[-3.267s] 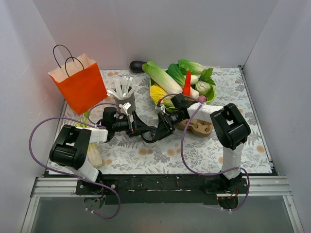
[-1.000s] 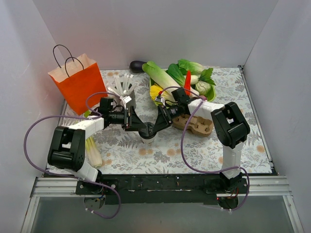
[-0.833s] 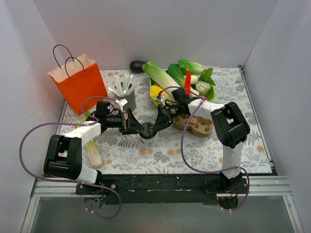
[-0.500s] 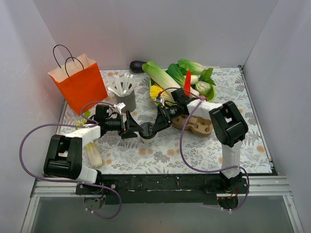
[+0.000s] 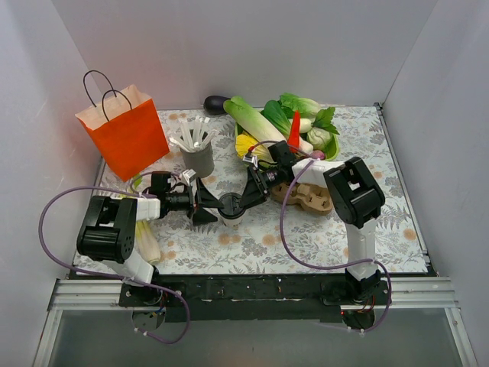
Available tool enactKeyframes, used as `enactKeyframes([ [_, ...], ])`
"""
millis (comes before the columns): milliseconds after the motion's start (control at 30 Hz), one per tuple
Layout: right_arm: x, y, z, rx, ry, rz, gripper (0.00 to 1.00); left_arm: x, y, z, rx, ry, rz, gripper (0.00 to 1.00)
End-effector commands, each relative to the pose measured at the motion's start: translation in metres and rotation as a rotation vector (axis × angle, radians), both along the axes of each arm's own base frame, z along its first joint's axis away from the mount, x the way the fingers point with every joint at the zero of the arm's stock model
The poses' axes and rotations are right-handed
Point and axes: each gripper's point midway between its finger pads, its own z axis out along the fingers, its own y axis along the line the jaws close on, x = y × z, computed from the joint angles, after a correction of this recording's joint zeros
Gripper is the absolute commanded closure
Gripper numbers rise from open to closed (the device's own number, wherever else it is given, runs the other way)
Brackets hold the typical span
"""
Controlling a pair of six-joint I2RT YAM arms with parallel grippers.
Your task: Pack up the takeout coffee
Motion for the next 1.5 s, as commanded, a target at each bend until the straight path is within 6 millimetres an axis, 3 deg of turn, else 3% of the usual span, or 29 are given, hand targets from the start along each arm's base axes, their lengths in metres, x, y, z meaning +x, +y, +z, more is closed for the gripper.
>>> enactKeyframes([
  [0, -0.006, 0.0, -0.005, 0.034, 0.062, 0.022, 0.19, 0.001, 0.006, -0.021, 0.021, 0.055, 0.052, 0.09],
  [300, -0.019, -0.008, -0.032, -0.016, 0.157, 0.007, 0.26, -0.006, 0.015, -0.063, 0.083, 0.207, 0.121, 0.09],
  [633, -0.031, 0.001, -0.049, -0.083, 0.175, 0.018, 0.3, -0.004, 0.025, -0.091, 0.199, 0.252, 0.174, 0.11],
  [800, -0.037, 0.003, -0.05, -0.092, 0.196, 0.026, 0.3, 0.002, 0.024, -0.093, 0.199, 0.253, 0.178, 0.11],
  [900, -0.033, 0.005, -0.041, -0.065, 0.159, 0.036, 0.3, 0.008, 0.021, -0.082, 0.176, 0.197, 0.143, 0.09],
  [1000, -0.026, 0.01, -0.014, 0.02, 0.031, 0.065, 0.27, 0.009, 0.016, -0.054, 0.098, 0.113, 0.122, 0.05],
  [1133, -0.014, 0.015, 0.022, 0.06, -0.14, 0.072, 0.13, 0.008, 0.01, -0.017, 0.017, 0.009, 0.084, 0.02],
  [1267, -0.015, 0.012, 0.044, 0.082, -0.211, 0.079, 0.08, 0.012, 0.008, 0.016, -0.018, -0.111, 0.045, 0.02],
  [1333, -0.015, 0.012, 0.047, 0.085, -0.221, 0.082, 0.07, 0.013, 0.008, 0.023, -0.022, -0.144, 0.028, 0.02],
  [1467, -0.011, 0.016, 0.046, 0.082, -0.197, 0.08, 0.07, 0.014, 0.01, 0.017, 0.019, -0.118, 0.048, 0.02],
])
